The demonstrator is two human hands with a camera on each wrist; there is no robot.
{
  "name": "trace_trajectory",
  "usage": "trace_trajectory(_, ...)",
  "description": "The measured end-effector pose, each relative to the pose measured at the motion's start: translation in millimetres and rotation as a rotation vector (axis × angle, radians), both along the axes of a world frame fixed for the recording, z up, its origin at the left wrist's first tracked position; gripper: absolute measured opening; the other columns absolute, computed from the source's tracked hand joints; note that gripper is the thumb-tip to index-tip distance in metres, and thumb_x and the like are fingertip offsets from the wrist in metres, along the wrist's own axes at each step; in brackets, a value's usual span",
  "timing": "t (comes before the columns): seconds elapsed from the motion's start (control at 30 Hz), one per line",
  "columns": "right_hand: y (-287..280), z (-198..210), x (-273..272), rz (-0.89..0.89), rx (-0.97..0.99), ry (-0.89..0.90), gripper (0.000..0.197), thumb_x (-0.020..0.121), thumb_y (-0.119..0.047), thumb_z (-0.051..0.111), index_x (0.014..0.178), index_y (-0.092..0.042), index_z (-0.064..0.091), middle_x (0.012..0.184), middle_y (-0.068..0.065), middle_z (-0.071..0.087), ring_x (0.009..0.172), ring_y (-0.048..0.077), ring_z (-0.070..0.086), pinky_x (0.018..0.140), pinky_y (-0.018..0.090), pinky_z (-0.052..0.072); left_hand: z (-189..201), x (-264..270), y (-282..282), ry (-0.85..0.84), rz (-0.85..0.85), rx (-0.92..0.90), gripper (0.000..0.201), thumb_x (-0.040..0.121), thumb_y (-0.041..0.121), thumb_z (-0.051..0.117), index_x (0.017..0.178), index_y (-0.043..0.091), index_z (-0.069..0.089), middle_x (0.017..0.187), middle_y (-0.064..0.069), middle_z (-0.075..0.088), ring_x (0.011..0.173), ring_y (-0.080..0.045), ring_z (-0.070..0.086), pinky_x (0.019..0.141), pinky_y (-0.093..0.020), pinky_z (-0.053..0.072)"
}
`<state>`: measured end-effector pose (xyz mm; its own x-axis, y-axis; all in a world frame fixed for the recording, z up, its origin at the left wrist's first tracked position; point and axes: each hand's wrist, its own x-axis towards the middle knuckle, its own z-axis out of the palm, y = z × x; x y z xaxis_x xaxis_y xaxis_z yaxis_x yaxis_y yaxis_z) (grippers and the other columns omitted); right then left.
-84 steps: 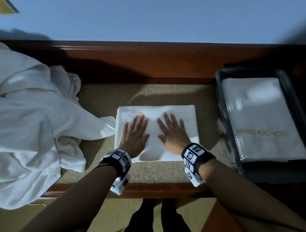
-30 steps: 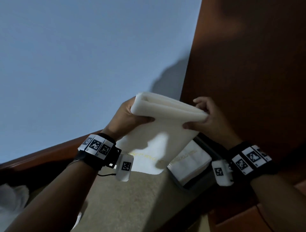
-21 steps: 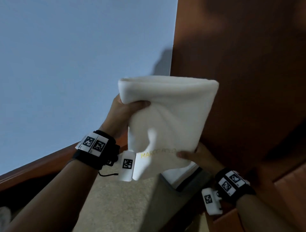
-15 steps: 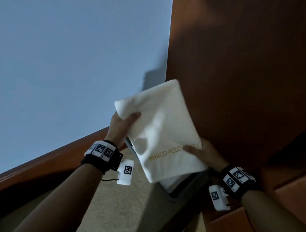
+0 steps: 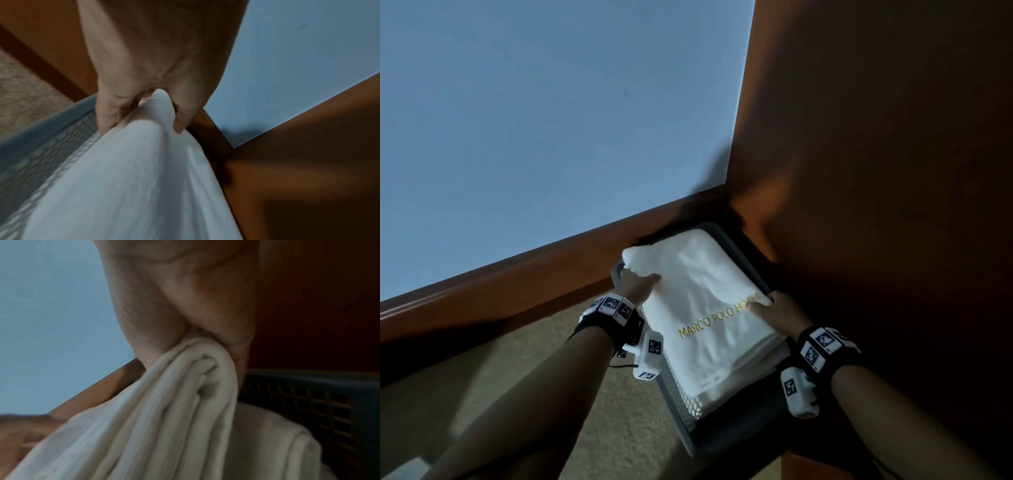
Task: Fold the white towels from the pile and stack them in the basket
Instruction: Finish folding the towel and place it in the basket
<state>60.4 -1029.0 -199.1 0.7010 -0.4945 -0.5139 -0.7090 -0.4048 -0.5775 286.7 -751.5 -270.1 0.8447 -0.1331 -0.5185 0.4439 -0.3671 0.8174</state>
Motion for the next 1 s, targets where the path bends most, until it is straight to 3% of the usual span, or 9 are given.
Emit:
trace_trajectory(0.1, -1.6, -5.1, -19.7, -0.051, 0.165, 0.02, 0.073, 0.071, -0.072, 0.07, 0.111, -0.01, 0.071, 0.112, 0.007, 0.074, 0.104, 0.026, 0.071, 0.098, 0.043, 0.055, 1.3, -43.0, 3.7, 0.044, -0.029, -0.018, 0.097, 0.053, 0.036, 0.086, 0.138, 0.019, 0.044, 0.132, -0.007, 0.064, 0.105, -0.031, 0.072, 0.088, -0.053, 0.062)
trace_trajectory(0.23, 10.1, 3.9, -42.9, -0.149, 0.386, 0.004, 0.027, 0.093, -0.039, 0.072, 0.105, -0.015, 0.065, 0.112, 0.016, 0.072, 0.104, 0.035, 0.071, 0.086, 0.06, 0.06, 44.4, -119.3, -5.1, 0.099, -0.17, -0.04, 0.079, 0.074, 0.022, 0.082, 0.141, 0.018, 0.038, 0.126, -0.002, 0.066, 0.108, -0.021, 0.066, 0.079, -0.037, 0.056)
trace_trajectory(0.37, -6.9, -24.7, -47.6, -0.164, 0.306, -0.065, 0.076, 0.057, -0.069, 0.069, 0.113, -0.018, 0.065, 0.111, 0.01, 0.072, 0.102, 0.032, 0.071, 0.089, 0.059, 0.059, 68.7, -140.0, -7.1, 0.082, -0.166, -0.156, 0.06, 0.092, 0.019, 0.076, 0.138, 0.022, 0.037, 0.127, -0.005, 0.066, 0.11, -0.025, 0.068, 0.088, -0.04, 0.056)
trace_trajectory(0.5, 0.4, -8.7, -47.0, -0.211, 0.345, -0.039, 0.063, 0.071, -0.06, 0.075, 0.115, -0.016, 0.068, 0.11, 0.011, 0.074, 0.101, 0.032, 0.072, 0.088, 0.059, 0.06, 69.7, -144.4, -1.7, 0.032, -0.032, -0.318, 0.066, 0.086, 0.015, 0.082, 0.139, 0.023, 0.044, 0.12, -0.008, 0.073, 0.101, -0.028, 0.076, 0.089, -0.047, 0.062)
trace_trajectory(0.57, 4.0, -4.9, -48.2, -0.181, 0.36, -0.012, 0.045, 0.085, -0.05, 0.074, 0.112, -0.014, 0.069, 0.109, 0.012, 0.075, 0.099, 0.032, 0.073, 0.086, 0.057, 0.061, 59.3, -148.5, -1.3, 0.122, 0.046, -0.372, 0.068, 0.078, 0.018, 0.084, 0.137, 0.005, 0.051, 0.111, -0.014, 0.074, 0.093, -0.031, 0.075, 0.083, -0.04, 0.06)
trace_trajectory(0.63, 5.7, -4.0, -47.4, -0.178, 0.331, -0.011, 0.052, 0.079, -0.057, 0.074, 0.108, -0.014, 0.071, 0.106, 0.009, 0.077, 0.096, 0.029, 0.075, 0.087, 0.055, 0.062, 54.5, -151.2, -0.3, 0.258, 0.021, -0.364, 0.073, 0.07, 0.029, 0.087, 0.126, -0.009, 0.06, 0.101, -0.017, 0.071, 0.093, -0.03, 0.07, 0.08, -0.036, 0.054)
trace_trajectory(0.8, 6.4, 3.0, -47.4, -0.152, 0.349, 0.002, 0.044, 0.084, -0.048, 0.075, 0.108, -0.011, 0.072, 0.104, 0.01, 0.078, 0.096, 0.029, 0.075, 0.09, 0.054, 0.061, 53.1, -145.2, 3.5, 0.288, -0.24, -0.205, 0.06, 0.071, 0.053, 0.088, 0.111, 0.009, 0.079, 0.105, -0.003, 0.071, 0.105, -0.022, 0.062, 0.103, -0.042, 0.043)
trace_trajectory(0.9, 1.7, 0.3, -47.8, -0.135, 0.301, -0.041, 0.059, 0.066, -0.055, 0.07, 0.106, -0.011, 0.073, 0.101, 0.007, 0.078, 0.096, 0.028, 0.074, 0.095, 0.053, 0.058, 69.6, -149.4, -3.2, 0.165, -0.276, -0.258, 0.042, 0.088, 0.032, 0.081, 0.123, 0.012, 0.071, 0.112, -0.003, 0.078, 0.107, -0.024, 0.073, 0.102, -0.042, 0.053)
trace_trajectory(1.0, -0.4, -0.5, -48.8, -0.169, 0.33, -0.057, 0.058, 0.067, -0.05, 0.069, 0.109, -0.011, 0.071, 0.105, 0.011, 0.076, 0.099, 0.03, 0.073, 0.096, 0.056, 0.057, 78.6, -164.1, -10.5, 0.135, -0.246, -0.363, 0.041, 0.094, 0.017, 0.073, 0.133, 0.011, 0.062, 0.118, -0.008, 0.077, 0.112, -0.028, 0.073, 0.095, -0.04, 0.059)
